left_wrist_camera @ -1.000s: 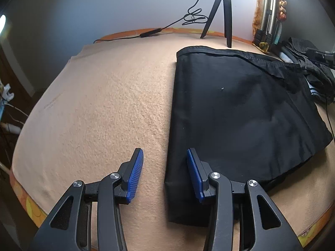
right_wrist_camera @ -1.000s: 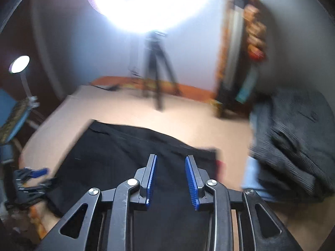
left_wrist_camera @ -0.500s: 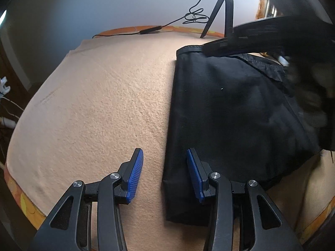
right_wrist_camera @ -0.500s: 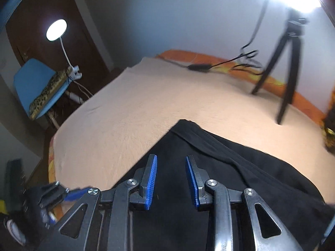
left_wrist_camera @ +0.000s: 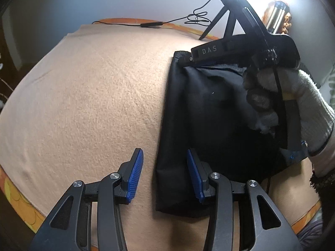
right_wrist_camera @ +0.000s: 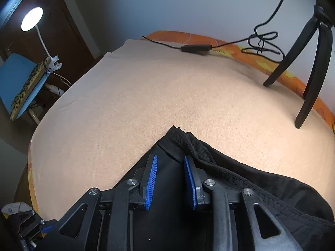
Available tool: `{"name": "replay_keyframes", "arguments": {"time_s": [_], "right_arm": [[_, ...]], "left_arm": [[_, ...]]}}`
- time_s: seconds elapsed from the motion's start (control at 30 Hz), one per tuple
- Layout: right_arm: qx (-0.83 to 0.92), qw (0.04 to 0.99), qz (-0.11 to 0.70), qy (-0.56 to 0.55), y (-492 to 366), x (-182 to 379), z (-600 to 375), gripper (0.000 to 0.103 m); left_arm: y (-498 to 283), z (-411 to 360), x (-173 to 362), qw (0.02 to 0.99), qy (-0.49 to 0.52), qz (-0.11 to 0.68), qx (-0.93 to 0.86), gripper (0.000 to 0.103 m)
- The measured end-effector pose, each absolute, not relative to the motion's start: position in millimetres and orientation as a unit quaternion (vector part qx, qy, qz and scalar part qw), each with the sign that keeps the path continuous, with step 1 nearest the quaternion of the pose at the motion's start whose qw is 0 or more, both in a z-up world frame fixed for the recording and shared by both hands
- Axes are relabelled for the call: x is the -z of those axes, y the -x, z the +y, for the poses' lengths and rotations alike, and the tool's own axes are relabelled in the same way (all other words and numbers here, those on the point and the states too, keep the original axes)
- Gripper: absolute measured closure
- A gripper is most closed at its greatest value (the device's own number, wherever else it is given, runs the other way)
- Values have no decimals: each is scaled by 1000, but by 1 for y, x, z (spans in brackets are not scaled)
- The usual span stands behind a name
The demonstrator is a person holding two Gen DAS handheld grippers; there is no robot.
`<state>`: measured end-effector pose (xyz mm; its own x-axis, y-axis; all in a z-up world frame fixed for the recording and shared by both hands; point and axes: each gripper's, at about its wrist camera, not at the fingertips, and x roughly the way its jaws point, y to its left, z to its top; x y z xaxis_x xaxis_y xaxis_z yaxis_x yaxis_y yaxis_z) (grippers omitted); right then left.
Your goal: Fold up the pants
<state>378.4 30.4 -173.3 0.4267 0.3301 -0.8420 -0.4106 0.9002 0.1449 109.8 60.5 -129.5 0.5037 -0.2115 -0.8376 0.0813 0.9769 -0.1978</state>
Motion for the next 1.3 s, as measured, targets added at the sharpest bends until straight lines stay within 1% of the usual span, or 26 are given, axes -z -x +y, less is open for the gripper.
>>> {"name": "replay_keyframes", "arguments": {"time_s": [0.13,0.2,0.33,0.37,0.4,0.73,0.87,0.93,1.13,1.23,1.3], "right_arm": [[-216,840,497,39,-380,169,30,76],[-213,836,504,29,-379,163,31,69],[-215,825,522,24,-370,152,40,58],[-214,822,528,25,-368,151,43,50],[-211,819,533,26,-366,151,47,48],[-171,796,575,80,-363,161,84,48],[-152,786,586,125,-363,170,97,48],[-146,784,589,127,-363,171,99,48],[-143,785,588,131,-364,172,94,62],[-151,787,585,121,-362,170,90,74],[-160,790,582,111,-358,167,88,87]], "left_arm": [[-111,62,129,862,80,494,85,61],[-111,63,129,861,86,495,85,61],[-109,63,128,862,87,493,86,61],[-108,64,128,861,91,493,87,61],[-108,65,128,860,97,493,89,61],[-109,80,127,852,148,493,96,61],[-110,83,126,850,157,493,98,61],[-110,84,126,850,155,494,99,61],[-108,78,122,856,133,490,91,61],[-109,75,121,859,120,490,88,61],[-110,72,122,859,115,491,89,60]]}}
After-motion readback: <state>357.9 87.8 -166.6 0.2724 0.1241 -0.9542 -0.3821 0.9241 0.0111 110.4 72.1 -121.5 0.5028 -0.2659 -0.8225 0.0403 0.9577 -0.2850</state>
